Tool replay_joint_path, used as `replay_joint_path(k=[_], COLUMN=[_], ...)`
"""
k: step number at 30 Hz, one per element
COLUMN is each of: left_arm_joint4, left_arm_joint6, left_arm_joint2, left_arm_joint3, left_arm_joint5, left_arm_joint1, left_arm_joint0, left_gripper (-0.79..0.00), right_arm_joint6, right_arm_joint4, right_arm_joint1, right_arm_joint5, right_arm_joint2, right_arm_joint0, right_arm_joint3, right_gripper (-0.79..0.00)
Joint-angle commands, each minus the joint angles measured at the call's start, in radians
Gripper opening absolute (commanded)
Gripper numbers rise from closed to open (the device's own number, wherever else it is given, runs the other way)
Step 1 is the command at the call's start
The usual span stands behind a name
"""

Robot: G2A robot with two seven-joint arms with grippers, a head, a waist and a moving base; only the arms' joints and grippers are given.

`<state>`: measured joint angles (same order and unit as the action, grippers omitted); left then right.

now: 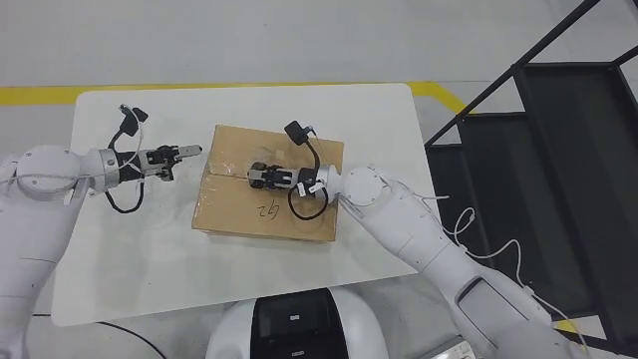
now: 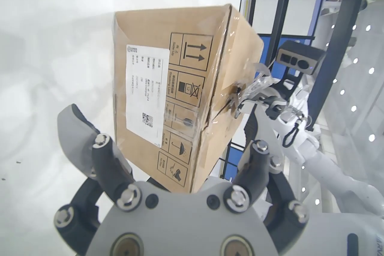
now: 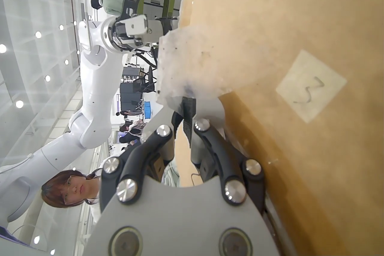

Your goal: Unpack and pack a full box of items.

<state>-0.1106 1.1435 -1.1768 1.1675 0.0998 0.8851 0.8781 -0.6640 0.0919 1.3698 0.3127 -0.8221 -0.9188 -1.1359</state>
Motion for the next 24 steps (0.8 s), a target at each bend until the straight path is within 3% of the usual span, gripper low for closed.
replay_joint_path(k=[1,3,4,5,24], left_arm_joint4=[-0.016,-0.029,-0.035,-0.043,-0.083], left_arm_joint6=[-0.006,-0.011,-0.012,-0.011,-0.002], left_arm_joint2=[-0.016,-0.027,-0.032,-0.036,-0.062], left_arm_joint3=[-0.017,-0.032,-0.041,-0.047,-0.071], left_arm_joint5=[-0.011,-0.018,-0.021,-0.023,-0.019], left_arm_joint1=[-0.002,-0.004,-0.005,-0.005,-0.009], left_arm_joint0=[0.003,0.003,0.003,0.002,0.014], left_gripper=[0.000,0.000,0.000,0.000,0.000], right_arm_joint6=[-0.001,-0.005,-0.005,-0.006,-0.056], right_arm_joint4=[-0.004,-0.006,-0.008,-0.010,0.003], right_arm_joint1=[0.000,-0.001,0.000,0.000,0.044], right_arm_joint5=[-0.004,-0.008,-0.010,-0.013,0.006], right_arm_joint2=[-0.003,-0.006,-0.007,-0.007,0.048], right_arm_joint0=[-0.003,-0.004,-0.004,-0.003,0.111], right_arm_joint3=[-0.004,-0.008,-0.012,-0.015,0.009], right_gripper=[-0.782,-0.570,-0.120,0.000,0.000])
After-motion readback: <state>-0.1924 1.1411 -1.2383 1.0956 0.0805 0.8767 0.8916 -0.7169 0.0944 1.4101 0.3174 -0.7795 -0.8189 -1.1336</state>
